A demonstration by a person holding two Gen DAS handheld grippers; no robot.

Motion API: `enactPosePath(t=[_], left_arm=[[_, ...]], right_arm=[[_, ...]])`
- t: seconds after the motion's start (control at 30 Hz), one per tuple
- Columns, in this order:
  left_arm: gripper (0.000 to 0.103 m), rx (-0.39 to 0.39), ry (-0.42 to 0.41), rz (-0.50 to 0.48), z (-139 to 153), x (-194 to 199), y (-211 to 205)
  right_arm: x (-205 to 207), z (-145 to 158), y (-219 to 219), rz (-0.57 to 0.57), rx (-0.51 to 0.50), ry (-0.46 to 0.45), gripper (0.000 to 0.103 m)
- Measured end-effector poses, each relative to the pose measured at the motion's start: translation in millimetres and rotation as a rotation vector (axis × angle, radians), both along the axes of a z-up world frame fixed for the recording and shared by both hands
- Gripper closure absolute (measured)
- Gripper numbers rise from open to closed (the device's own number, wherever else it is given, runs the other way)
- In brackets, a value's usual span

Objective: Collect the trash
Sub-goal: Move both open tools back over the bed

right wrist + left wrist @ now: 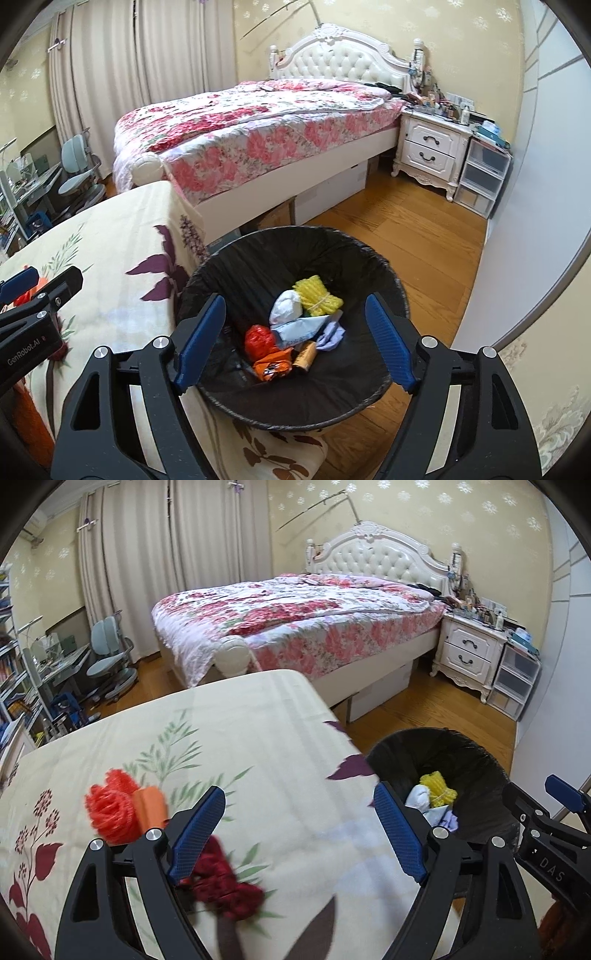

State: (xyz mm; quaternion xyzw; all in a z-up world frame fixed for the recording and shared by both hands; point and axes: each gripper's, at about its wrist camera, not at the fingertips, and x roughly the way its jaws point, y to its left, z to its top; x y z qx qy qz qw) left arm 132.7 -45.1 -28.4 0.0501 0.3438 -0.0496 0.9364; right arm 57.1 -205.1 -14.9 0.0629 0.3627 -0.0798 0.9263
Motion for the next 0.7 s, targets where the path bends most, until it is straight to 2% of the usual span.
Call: enactPosePath(t=[0.7], left_arm=[[0.021, 0.008, 0.03, 0.264, -8.9, -46.0, 147.0]], right_arm=[[-2.2, 4.6, 136.3, 0.309, 0.036, 0.025, 0.027]])
